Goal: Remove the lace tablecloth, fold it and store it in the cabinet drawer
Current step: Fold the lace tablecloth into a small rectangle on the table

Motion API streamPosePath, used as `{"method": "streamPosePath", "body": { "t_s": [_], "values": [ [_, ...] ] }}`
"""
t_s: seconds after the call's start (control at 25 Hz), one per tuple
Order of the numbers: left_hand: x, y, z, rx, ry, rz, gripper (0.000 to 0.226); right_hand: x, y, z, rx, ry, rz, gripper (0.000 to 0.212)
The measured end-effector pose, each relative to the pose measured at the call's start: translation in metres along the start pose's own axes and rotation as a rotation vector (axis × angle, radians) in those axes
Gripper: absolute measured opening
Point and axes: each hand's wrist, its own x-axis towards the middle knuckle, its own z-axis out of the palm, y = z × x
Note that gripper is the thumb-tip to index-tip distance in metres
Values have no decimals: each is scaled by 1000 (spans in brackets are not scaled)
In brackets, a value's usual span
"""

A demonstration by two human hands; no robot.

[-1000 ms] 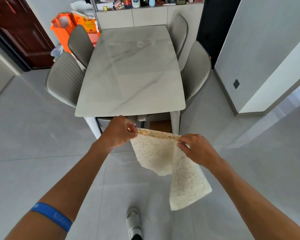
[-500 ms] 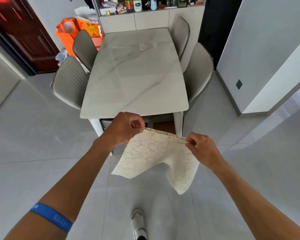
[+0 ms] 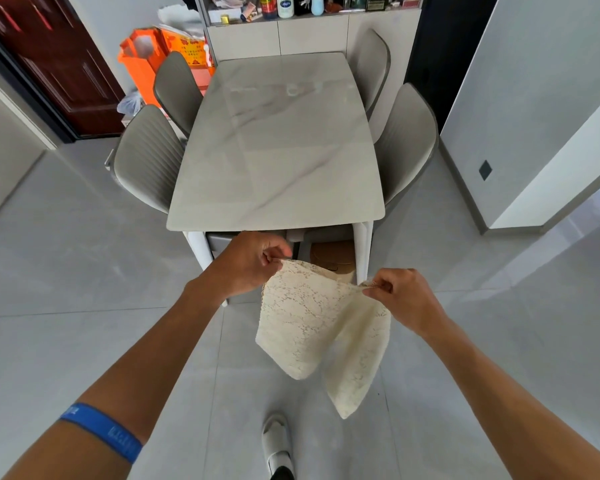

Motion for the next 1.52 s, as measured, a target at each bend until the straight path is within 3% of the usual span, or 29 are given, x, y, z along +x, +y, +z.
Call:
{"method": "streamPosePath", "body": {
  "t_s": [0.24,0.44,0.52,0.64,0.72,0.84,0.96,1.16,1.28,1.4,1.52],
  "values": [
    [-10,-15,25,13,-54,-104,7,2,-1,-6,-56,-6,9,24],
    [-6,-1,41,220,-104,-116,23,5,-10,-14,-102,-91,-20,26],
    [0,13,60,337,-189,-71,46,4,-17,-11,-117,-120,-40,23],
    [14,30,77,307,-174,5,19,0,-20,-17,-77,-59,-79,20],
    [20,38,71,320,-133,50,19,-4,-12,-27,95,27,-59,19],
    [24,58,43,371,-59,98,9,-19,2,-30,255,-92,40,16],
    [25,78,17,393,43,84,23,-32,13,2,118,-307,268,27],
    [22,70,0,395,113,55,25,-28,4,35,49,-125,390,26],
    [14,36,-3,355,163,71,27,-9,-8,20,323,12,611,26],
    [-8,3,17,293,94,131,28,13,-25,2,661,43,826,30],
    [-31,-20,47,330,150,247,32,26,-34,-6,646,-11,859,32]
  ]
}}
